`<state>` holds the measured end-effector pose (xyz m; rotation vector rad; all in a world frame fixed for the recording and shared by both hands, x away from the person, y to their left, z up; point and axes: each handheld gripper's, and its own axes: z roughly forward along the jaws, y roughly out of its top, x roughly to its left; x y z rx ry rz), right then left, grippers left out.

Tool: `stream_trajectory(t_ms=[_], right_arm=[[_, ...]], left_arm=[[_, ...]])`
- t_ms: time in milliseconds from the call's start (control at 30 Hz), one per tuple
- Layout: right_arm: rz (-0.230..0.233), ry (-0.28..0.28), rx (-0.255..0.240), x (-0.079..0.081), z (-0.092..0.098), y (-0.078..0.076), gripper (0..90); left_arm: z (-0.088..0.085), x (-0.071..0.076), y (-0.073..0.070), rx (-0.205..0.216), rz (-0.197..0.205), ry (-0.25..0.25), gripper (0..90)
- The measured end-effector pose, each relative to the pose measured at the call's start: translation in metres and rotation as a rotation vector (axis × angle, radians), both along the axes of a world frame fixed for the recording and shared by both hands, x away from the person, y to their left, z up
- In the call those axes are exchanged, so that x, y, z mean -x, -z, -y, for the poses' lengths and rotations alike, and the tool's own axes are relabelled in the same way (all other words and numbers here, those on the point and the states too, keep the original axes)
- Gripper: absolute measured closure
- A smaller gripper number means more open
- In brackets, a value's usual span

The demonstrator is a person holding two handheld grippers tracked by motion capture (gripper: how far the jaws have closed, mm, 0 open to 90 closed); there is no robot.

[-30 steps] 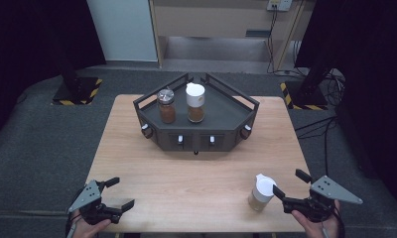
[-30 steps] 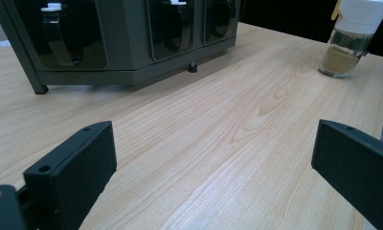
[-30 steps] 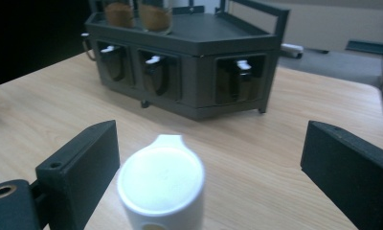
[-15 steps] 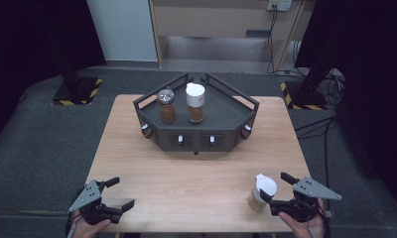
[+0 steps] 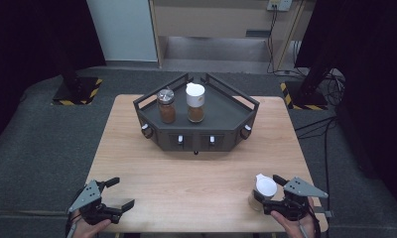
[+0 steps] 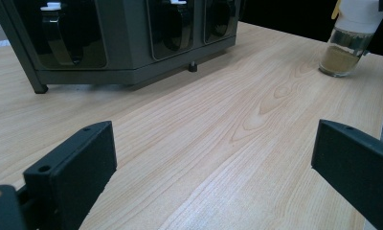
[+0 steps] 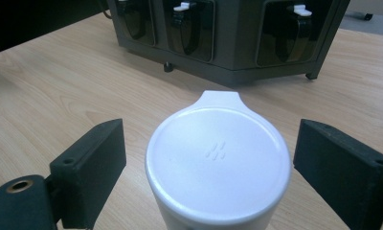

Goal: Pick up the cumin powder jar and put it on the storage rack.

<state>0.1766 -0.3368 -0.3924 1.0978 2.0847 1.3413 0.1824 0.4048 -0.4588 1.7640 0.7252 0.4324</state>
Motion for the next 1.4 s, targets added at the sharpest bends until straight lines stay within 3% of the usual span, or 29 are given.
stream_trajectory(t_ms=[300, 500, 933, 1400], right_arm=[[-0.015, -0.001, 0.020, -0.003, -0.004, 0.007, 19.6], [-0.004, 0.010, 0.033, -0.002, -0.006, 0.009, 29.6], [-0.006, 0.009, 0.066, -0.002, -0.012, 0.003, 30.6], [0.001, -0.063, 0.077, -0.014, -0.019, -0.016, 30.7]], left_arm=[[0.000, 0.000, 0.000, -0.001, 0.000, 0.001, 0.6], [0.000, 0.000, 0.000, -0.001, 0.000, 0.001, 0.5], [0.000, 0.000, 0.000, 0.001, -0.001, 0.001, 0.6], [0.000, 0.000, 0.000, 0.002, -0.001, 0.002, 0.6]])
